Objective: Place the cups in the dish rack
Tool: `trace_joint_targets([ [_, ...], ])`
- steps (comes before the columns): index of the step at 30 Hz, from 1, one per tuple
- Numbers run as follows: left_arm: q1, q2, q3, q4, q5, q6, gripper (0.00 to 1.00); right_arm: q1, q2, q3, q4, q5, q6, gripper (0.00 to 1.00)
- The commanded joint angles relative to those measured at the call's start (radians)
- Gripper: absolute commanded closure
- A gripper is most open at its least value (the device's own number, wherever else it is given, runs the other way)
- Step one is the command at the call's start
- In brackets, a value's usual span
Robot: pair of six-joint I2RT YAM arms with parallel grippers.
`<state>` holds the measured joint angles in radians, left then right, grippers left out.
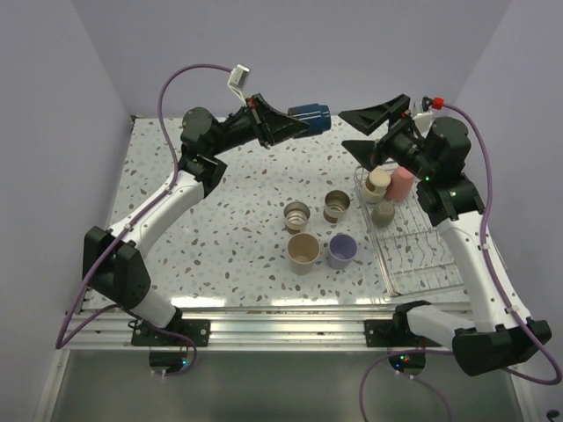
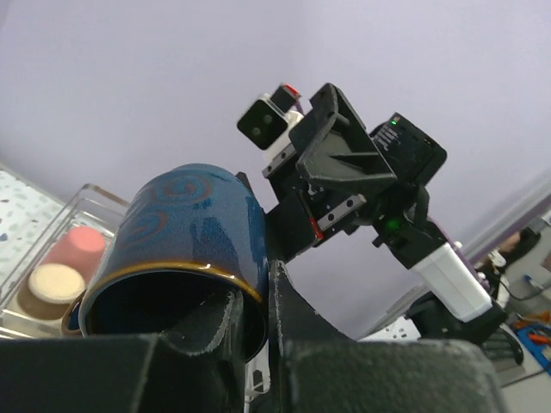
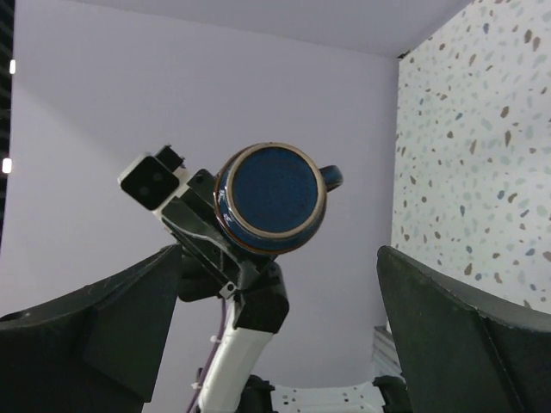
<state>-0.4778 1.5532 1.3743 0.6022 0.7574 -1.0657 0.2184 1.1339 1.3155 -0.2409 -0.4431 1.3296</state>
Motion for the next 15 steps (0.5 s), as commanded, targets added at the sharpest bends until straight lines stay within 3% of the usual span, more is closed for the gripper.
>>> trace_joint_targets([
  [1,0.005,-0.001,0.026,0.272,0.089,-0.079,1.00,0.018,0.000,0.011,0.147,-0.034,0.103,0.02],
  [15,-0.022,-0.007,0.009,0.242,0.134,-0.007,1.00,0.093,0.104,0.108,0.118,-0.029,0.085,0.02],
])
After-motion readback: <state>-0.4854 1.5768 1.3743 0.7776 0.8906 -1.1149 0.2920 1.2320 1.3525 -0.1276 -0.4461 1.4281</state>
